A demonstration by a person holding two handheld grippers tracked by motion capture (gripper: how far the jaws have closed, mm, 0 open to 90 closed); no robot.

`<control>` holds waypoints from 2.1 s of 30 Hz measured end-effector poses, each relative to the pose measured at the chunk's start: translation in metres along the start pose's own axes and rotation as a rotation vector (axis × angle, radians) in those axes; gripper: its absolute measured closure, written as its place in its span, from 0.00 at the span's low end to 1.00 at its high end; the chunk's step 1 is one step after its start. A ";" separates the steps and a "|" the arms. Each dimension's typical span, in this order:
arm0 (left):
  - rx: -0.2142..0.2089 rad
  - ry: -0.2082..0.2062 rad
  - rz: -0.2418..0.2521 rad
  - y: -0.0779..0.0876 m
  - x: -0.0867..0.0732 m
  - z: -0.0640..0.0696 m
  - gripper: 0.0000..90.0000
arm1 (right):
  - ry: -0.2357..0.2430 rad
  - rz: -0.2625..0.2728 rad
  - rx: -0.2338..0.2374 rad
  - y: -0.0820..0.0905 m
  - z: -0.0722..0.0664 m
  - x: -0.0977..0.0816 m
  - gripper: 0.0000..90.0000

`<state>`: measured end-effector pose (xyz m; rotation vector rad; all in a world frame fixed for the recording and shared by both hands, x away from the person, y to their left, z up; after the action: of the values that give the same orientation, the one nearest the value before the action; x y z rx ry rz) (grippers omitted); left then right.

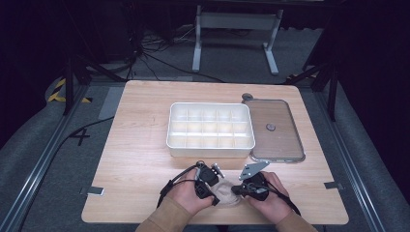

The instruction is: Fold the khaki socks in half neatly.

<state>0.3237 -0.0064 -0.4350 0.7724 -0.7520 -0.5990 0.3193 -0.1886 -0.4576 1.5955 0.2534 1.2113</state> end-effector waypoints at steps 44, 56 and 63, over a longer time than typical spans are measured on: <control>0.137 0.086 0.151 0.023 -0.002 -0.023 0.92 | -0.026 0.049 -0.033 0.022 0.003 0.001 1.00; 0.113 0.100 0.139 0.033 -0.008 -0.019 0.90 | -0.050 0.104 0.006 0.028 -0.005 0.008 1.00; 0.099 0.101 0.124 0.031 -0.008 -0.019 0.90 | -0.079 0.130 0.013 0.023 -0.011 0.010 1.00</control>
<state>0.3396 0.0250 -0.4229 0.8340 -0.7350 -0.4106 0.3058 -0.1846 -0.4345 1.6882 0.1084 1.2443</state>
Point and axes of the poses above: each handheld gripper's, and its own axes: y roughly backward along the jaws, x roughly out of its top, z roughly to its right, the point moved 2 cm from there along -y, roughly forward along the jaws, and after that the axes turned 10 degrees about -x, right-handed, at the moved point
